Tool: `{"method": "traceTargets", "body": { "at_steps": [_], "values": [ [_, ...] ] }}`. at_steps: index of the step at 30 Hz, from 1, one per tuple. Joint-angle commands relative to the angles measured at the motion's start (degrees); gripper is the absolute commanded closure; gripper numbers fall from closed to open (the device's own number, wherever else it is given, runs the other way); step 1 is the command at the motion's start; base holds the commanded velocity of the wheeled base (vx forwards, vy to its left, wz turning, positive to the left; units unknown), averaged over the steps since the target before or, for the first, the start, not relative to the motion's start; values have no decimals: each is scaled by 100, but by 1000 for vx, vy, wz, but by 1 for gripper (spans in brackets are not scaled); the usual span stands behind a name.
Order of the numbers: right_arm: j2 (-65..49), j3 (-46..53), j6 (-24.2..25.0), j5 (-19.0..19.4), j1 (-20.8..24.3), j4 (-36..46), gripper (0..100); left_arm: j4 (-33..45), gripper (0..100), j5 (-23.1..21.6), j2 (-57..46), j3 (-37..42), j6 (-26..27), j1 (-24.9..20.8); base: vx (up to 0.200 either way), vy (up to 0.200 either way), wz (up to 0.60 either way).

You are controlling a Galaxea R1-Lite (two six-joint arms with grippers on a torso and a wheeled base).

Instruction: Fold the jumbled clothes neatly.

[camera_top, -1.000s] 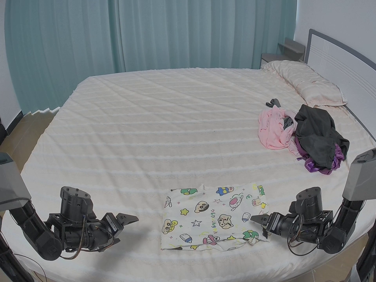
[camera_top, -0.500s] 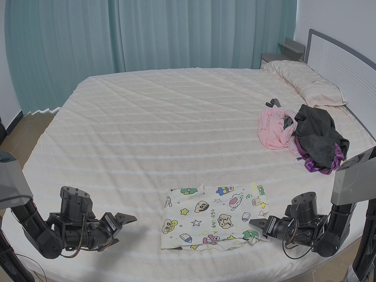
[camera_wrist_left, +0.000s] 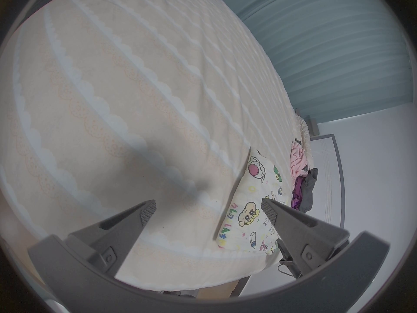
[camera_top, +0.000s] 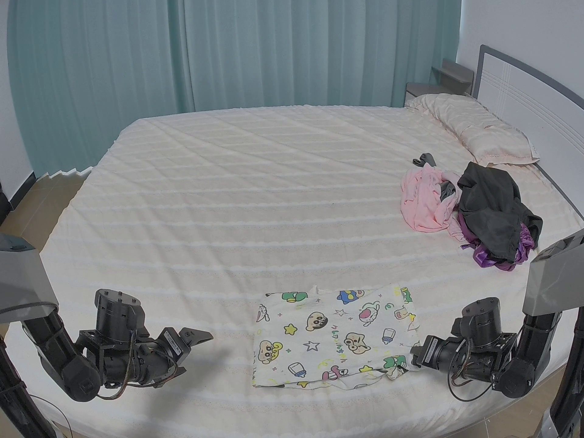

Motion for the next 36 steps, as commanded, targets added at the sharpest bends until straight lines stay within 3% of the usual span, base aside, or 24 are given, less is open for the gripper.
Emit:
{"method": "traceTargets", "body": {
  "at_steps": [1,4,9,10,23,36],
  "values": [
    [-311,164,-310,39,-150,123,100,-246,0,10,218,57,2,4,0,0,0],
    [-293,191,-591,57,-176,308,100,-255,0,10,236,57,2,4,0,0,0],
    [-205,217,-662,57,-150,370,100,-255,0,10,236,57,2,4,0,0,0],
    [-205,226,-670,57,-150,361,0,-255,0,10,236,57,2,4,0,0,0],
    [-504,-187,-644,57,-343,282,0,-255,0,1,236,49,-7,4,0,0,0],
    [955,-2428,-574,75,-563,484,0,-264,0,-8,227,57,2,-5,0,0,0]
  ]
}}
